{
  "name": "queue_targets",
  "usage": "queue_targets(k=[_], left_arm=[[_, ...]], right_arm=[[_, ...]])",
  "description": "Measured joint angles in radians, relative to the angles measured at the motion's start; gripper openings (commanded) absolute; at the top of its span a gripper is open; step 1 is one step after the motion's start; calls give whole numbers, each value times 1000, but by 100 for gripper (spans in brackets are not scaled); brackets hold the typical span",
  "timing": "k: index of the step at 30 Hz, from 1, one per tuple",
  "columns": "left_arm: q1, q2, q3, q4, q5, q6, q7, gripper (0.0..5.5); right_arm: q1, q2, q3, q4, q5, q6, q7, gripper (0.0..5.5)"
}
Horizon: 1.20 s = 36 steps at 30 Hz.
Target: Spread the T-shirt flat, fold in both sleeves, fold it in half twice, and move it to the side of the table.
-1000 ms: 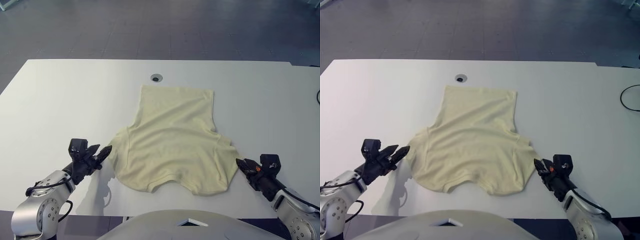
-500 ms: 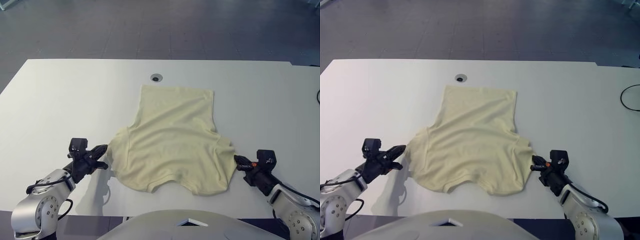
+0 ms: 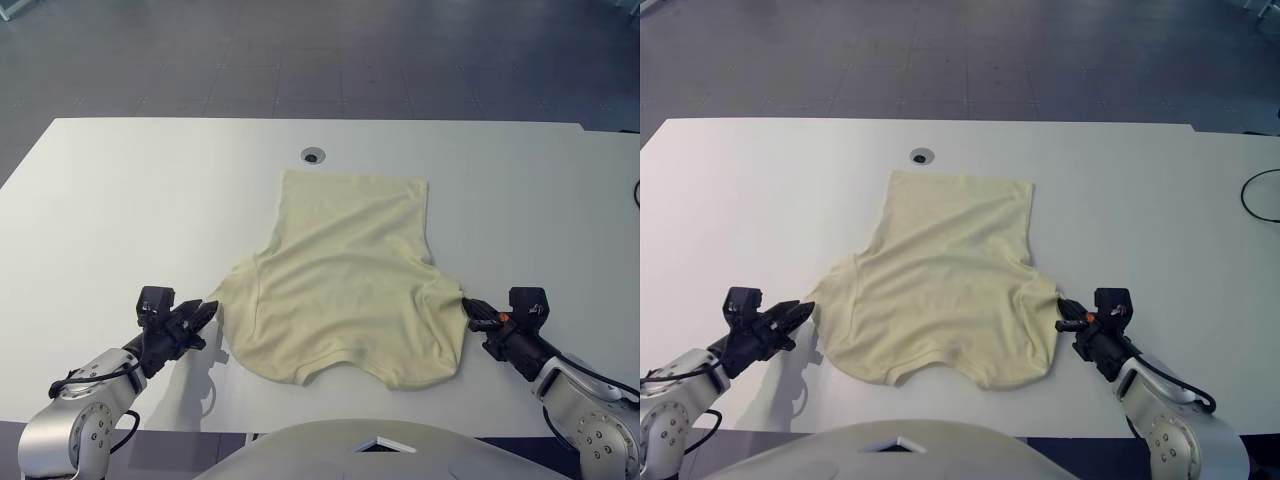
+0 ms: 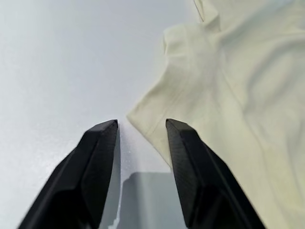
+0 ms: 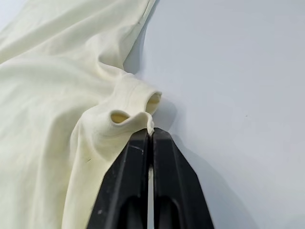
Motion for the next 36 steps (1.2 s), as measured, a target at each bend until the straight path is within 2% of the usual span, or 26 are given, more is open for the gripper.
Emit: queue_targets(k=[4, 15, 21, 29, 32, 36], left_arm=[[-19, 0, -7, 19, 0, -6, 2, 202], [-27, -1, -2, 21, -36, 31, 3, 8], [-47, -3, 6, 16, -45, 21, 5, 2], [-12, 16, 22, -171, -149, 51, -21, 2], [-36, 45, -6, -200, -159, 68, -21, 2], [-105, 71, -110, -208, -147, 70, -22, 2]], right_arm=[[0, -6, 4, 0, -1, -2, 0, 0], [2, -17, 20, -3, -8, -21, 3, 0], [-1, -26, 20, -27, 4, -20, 8, 0], [-45, -98, -33, -148, 209, 100, 26, 0], [-51, -114, -29, -171, 280, 138, 18, 0], [-69, -138, 2, -181, 344, 167, 4, 0]])
